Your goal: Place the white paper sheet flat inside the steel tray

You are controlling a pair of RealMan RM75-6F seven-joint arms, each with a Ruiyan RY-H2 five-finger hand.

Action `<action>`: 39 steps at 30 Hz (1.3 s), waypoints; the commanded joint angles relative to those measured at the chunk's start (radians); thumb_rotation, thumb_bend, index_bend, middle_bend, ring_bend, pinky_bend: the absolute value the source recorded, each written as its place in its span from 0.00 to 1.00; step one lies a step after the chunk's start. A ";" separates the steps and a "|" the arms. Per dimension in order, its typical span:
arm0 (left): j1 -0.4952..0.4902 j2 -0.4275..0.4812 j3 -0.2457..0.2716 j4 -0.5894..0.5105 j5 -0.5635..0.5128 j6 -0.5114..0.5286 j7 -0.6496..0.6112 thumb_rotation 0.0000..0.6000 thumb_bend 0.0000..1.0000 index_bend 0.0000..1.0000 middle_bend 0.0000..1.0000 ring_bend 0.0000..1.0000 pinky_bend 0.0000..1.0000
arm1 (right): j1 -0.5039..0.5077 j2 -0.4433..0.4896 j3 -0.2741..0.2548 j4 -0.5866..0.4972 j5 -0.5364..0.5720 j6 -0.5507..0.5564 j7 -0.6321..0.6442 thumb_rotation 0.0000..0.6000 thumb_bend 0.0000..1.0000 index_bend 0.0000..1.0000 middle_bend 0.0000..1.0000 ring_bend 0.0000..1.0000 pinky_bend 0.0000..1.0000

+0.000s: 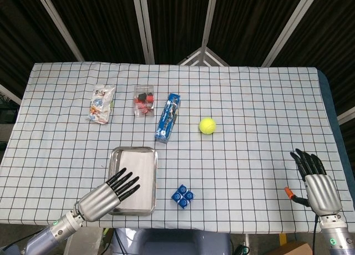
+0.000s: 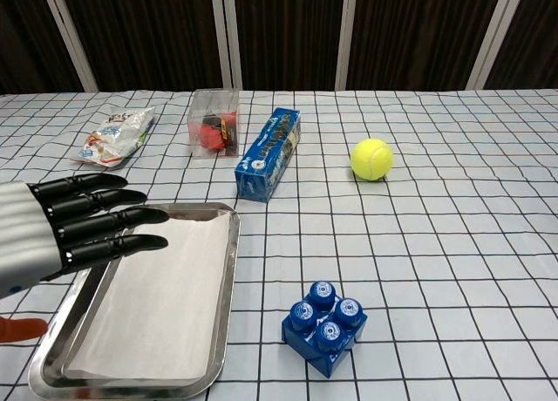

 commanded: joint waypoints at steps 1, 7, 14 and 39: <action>0.006 0.027 0.003 -0.019 -0.019 -0.006 -0.001 1.00 0.14 0.00 0.00 0.00 0.00 | 0.000 0.000 0.000 0.000 0.000 -0.001 0.000 1.00 0.31 0.00 0.00 0.00 0.00; 0.031 0.050 -0.001 -0.033 -0.079 -0.006 -0.014 1.00 0.14 0.00 0.00 0.00 0.00 | 0.000 0.002 -0.001 -0.003 0.004 -0.004 0.002 1.00 0.31 0.00 0.00 0.00 0.00; 0.129 0.051 -0.008 -0.050 -0.195 0.081 -0.042 1.00 0.14 0.00 0.00 0.00 0.00 | 0.002 0.007 -0.002 -0.007 0.009 -0.012 -0.001 1.00 0.31 0.00 0.00 0.00 0.00; -0.013 0.041 -0.088 -0.187 -0.505 -0.277 0.205 1.00 0.57 0.00 0.00 0.00 0.00 | 0.003 0.004 -0.002 -0.007 0.006 -0.013 -0.004 1.00 0.31 0.00 0.00 0.00 0.00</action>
